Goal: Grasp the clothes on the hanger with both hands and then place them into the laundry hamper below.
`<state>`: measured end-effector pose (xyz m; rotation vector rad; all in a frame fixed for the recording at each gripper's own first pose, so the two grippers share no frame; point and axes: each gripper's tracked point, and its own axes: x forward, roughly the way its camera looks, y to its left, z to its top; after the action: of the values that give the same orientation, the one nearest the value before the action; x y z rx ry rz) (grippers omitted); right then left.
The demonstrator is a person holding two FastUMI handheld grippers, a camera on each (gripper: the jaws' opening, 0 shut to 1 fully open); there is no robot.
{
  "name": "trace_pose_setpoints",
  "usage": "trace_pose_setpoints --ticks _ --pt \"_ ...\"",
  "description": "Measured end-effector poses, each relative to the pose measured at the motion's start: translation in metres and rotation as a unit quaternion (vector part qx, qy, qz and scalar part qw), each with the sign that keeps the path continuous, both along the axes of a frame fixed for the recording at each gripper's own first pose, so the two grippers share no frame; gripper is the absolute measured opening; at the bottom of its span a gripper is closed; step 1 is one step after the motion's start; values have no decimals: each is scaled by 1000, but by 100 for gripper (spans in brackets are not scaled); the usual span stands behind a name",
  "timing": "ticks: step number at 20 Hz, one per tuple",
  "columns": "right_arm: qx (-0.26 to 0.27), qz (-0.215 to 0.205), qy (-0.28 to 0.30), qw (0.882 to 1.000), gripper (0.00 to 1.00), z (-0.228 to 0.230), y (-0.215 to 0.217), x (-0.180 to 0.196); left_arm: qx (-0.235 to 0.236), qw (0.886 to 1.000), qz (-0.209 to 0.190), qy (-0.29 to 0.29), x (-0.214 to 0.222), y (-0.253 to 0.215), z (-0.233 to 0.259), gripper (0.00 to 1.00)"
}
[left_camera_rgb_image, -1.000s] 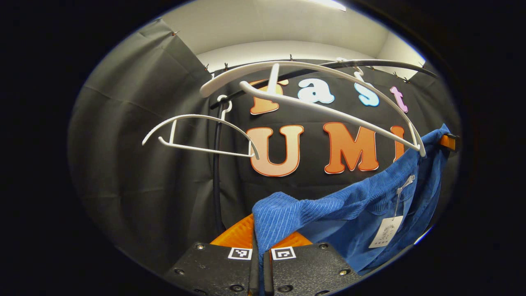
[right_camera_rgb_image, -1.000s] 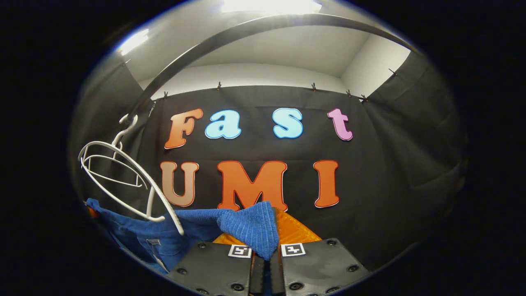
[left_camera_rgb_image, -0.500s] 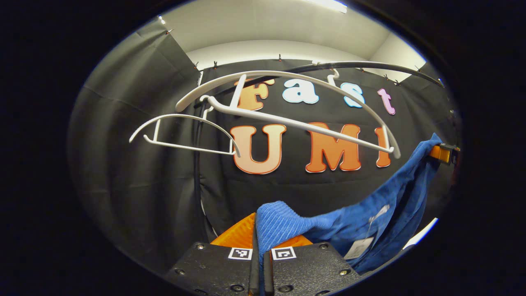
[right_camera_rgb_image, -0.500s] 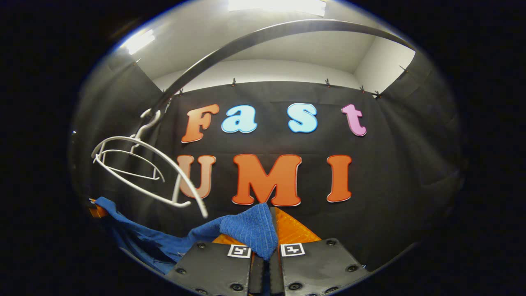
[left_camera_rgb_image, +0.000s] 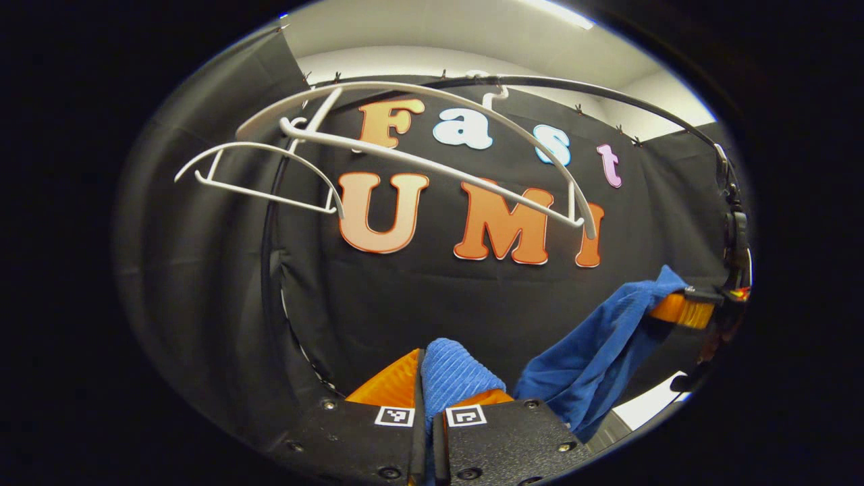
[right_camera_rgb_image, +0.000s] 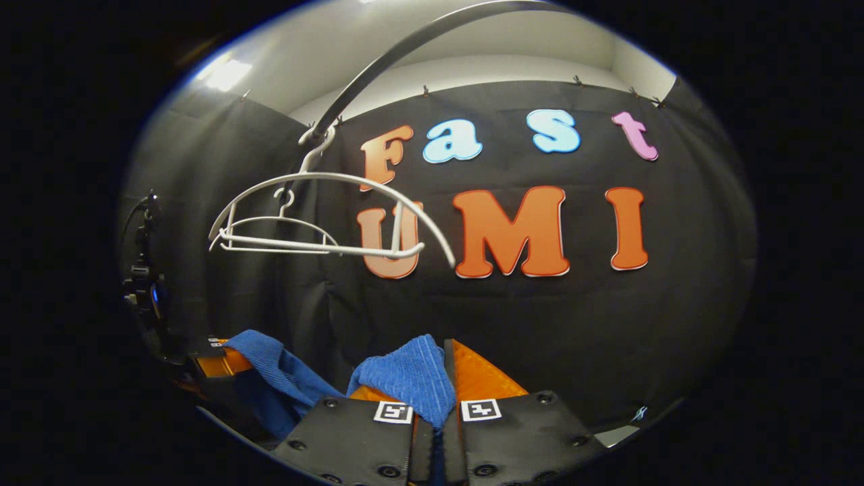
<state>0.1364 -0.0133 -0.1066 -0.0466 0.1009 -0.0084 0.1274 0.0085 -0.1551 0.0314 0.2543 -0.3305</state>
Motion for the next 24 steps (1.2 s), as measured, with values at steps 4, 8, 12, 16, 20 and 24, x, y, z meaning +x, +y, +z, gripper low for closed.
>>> trace_pose_setpoints --ticks 4,8,12,16,20,24 --pt "22 12 67 997 12 -59 11 1 -32 996 -7 81 -10 -15 -49 4" --pt "40 7 155 987 16 -133 10 -5 -68 980 10 188 -30 -21 -120 4" --pt "56 3 244 968 12 -207 12 -18 -58 951 52 300 -55 -9 -197 5" --pt "59 2 321 945 13 -272 10 -40 -28 927 70 368 -76 -3 -257 6" --pt "45 -4 390 920 13 -329 -3 -72 18 907 75 414 -108 18 -302 6" --pt "61 -21 445 893 13 -372 -1 -91 43 890 74 448 -135 25 -327 0"
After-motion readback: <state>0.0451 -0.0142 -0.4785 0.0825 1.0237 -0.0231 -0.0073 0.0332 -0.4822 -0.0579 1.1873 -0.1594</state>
